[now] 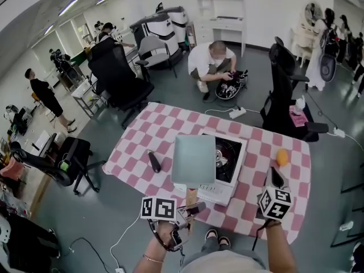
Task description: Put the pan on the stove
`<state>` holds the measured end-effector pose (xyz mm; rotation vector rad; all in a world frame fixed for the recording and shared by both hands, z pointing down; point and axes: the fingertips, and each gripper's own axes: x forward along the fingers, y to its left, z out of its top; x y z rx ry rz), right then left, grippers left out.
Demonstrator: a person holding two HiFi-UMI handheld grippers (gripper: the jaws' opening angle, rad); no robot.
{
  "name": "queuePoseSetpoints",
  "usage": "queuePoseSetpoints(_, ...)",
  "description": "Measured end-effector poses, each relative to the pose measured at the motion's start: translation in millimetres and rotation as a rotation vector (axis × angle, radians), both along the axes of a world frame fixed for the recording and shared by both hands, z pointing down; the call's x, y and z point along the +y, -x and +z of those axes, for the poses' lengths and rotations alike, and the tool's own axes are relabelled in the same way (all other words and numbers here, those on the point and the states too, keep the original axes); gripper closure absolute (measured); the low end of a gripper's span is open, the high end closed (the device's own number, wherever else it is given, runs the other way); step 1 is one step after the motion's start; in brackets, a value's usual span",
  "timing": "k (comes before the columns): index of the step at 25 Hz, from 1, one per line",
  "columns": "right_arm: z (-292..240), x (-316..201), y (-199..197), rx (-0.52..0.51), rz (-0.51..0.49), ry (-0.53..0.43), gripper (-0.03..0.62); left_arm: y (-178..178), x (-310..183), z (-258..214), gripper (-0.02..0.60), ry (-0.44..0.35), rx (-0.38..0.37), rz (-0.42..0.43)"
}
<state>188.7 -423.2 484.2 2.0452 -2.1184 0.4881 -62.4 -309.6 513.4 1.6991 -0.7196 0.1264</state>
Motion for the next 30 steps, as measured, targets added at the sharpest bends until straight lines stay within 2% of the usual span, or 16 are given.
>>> queuePoseSetpoints(19,18,-1,-34,0.025,0.151,0.051,0.585,-23,-44,18,0.529,0.025,-0.01,0.182)
queuePoseSetpoints(30,40,5,-45,0.03,0.186,0.105,0.585,-32,-55,33,0.529,0.039,-0.048,0.247)
